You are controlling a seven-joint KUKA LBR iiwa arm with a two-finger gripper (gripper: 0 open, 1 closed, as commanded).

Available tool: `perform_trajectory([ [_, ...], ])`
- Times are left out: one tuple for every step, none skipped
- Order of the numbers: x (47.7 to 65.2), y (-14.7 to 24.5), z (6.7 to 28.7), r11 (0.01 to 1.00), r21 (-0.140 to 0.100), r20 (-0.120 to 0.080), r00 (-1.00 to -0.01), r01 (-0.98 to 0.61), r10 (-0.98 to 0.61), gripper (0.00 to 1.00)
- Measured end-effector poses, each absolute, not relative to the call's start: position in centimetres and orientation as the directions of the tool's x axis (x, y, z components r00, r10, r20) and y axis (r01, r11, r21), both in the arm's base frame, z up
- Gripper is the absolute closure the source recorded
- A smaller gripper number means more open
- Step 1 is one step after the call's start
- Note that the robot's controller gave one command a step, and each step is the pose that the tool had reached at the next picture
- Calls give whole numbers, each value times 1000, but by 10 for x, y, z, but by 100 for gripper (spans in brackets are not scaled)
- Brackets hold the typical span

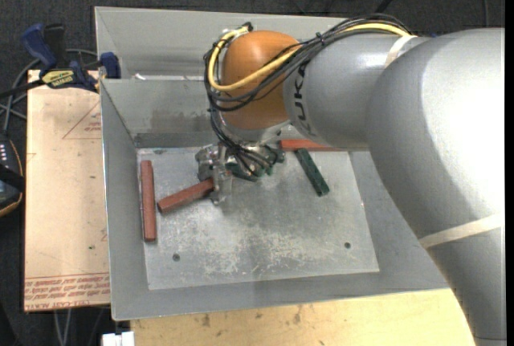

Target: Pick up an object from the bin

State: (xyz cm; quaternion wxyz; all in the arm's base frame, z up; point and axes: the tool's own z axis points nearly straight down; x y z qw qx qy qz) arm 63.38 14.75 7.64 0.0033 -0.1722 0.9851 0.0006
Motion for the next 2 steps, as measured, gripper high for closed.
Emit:
perform_trajectory([
  [616, 176, 195, 758, -2, -9, -758, -653, -653, 100],
  [627, 167, 243, 466, -5, -7, -466, -885, -885, 100],
])
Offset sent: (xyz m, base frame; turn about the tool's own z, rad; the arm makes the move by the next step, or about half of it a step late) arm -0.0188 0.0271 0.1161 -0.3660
